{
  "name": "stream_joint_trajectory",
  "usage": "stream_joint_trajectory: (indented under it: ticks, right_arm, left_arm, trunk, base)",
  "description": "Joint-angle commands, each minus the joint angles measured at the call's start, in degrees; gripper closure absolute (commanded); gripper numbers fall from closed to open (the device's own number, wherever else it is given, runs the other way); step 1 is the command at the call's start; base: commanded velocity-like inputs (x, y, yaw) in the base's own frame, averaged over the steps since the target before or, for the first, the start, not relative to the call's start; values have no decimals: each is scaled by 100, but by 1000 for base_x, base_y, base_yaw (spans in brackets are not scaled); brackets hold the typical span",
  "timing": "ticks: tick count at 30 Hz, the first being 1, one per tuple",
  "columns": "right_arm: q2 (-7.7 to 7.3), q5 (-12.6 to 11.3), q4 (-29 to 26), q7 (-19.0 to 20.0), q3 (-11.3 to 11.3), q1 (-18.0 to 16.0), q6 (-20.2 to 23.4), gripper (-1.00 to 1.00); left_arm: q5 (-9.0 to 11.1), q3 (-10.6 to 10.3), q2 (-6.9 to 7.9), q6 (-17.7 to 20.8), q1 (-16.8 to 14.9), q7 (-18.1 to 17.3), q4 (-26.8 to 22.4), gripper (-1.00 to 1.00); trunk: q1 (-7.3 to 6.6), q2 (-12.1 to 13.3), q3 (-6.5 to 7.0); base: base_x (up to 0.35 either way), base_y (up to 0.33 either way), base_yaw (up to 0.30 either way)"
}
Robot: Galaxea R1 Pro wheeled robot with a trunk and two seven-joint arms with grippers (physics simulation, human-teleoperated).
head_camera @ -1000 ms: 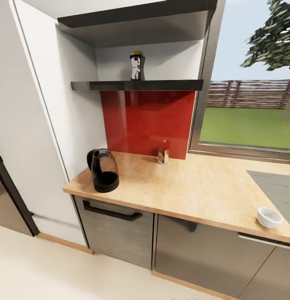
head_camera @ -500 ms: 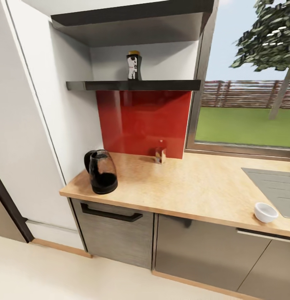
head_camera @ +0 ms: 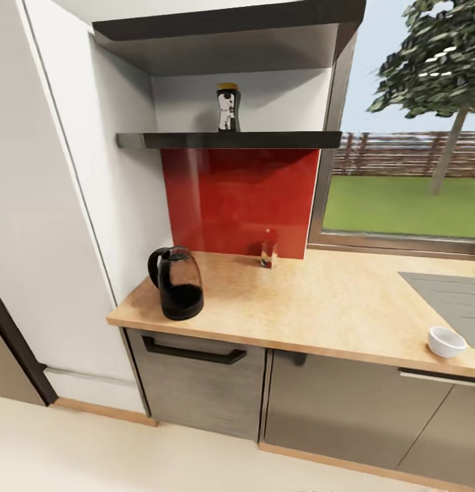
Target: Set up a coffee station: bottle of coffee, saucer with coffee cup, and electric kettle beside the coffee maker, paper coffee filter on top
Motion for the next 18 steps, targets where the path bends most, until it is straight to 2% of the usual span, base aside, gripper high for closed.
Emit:
stream_joint_trajectory:
  ticks: [1, 9, 18]
  right_arm:
    - [-2, -29, 3, 5, 48, -6, -39, -100]
    - [-2, -29, 3, 6, 46, -6, -39, -100]
    - [-2, -29, 3, 11, 43, -6, -39, -100]
  left_arm:
    - [14, 13, -1, -6, 3, -14, -8, -100]
    - [14, 11, -1, -6, 3, -14, -8, -100]
    - [14, 6, -1, -6, 3, -14, -8, -100]
  trunk:
    - [1, -4, -6]
    - [1, -4, -6]
    - [1, -4, -6]
  base:
    - [0, 26, -261]
    - [0, 19, -267]
    - [0, 256, -48]
